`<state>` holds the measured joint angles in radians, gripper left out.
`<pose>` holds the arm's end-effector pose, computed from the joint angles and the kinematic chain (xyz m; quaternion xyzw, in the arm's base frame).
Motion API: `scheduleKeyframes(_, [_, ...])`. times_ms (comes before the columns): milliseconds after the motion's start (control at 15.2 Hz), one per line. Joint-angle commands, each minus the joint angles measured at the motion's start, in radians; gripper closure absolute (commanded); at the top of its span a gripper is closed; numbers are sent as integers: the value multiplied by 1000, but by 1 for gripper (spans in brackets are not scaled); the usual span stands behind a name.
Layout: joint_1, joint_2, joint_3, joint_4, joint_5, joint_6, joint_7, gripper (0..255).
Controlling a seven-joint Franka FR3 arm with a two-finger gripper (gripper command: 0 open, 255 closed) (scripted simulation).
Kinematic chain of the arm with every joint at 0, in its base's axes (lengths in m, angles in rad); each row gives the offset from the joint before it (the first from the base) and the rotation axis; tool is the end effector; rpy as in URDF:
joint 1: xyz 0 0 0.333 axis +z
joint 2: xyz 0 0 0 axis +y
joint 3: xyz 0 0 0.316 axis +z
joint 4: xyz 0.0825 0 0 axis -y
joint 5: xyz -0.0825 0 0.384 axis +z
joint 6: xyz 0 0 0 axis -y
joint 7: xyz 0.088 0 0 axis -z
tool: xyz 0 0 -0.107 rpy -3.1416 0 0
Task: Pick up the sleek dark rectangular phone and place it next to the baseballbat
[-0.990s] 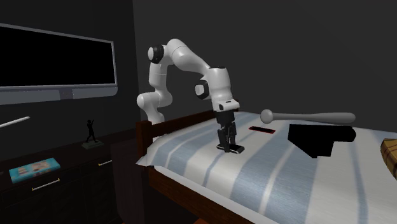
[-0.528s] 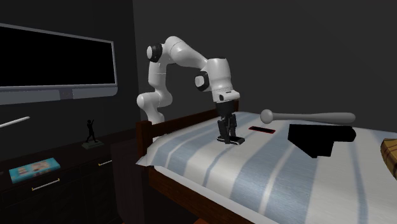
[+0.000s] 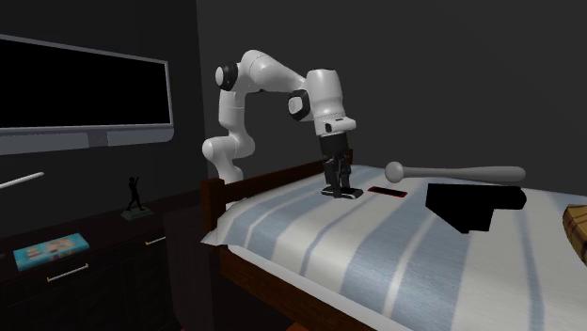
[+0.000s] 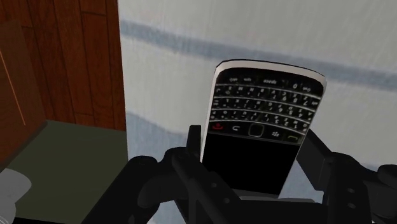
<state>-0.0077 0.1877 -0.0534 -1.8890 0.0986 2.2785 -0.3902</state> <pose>0.6227 -0.0342 0.4272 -0.9849 -0.1360 -0.1063 0.0121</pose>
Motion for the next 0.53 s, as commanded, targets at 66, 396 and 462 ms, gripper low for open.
scheduleKeyframes(66, [-1, -16, -2, 21, -3, -37, 2, 255])
scheduleKeyframes(396, [-1, -35, -3, 65, -8, -100, 8, 255])
scheduleKeyframes(462, [-1, -38, -3, 75, -9, -112, 10, 255])
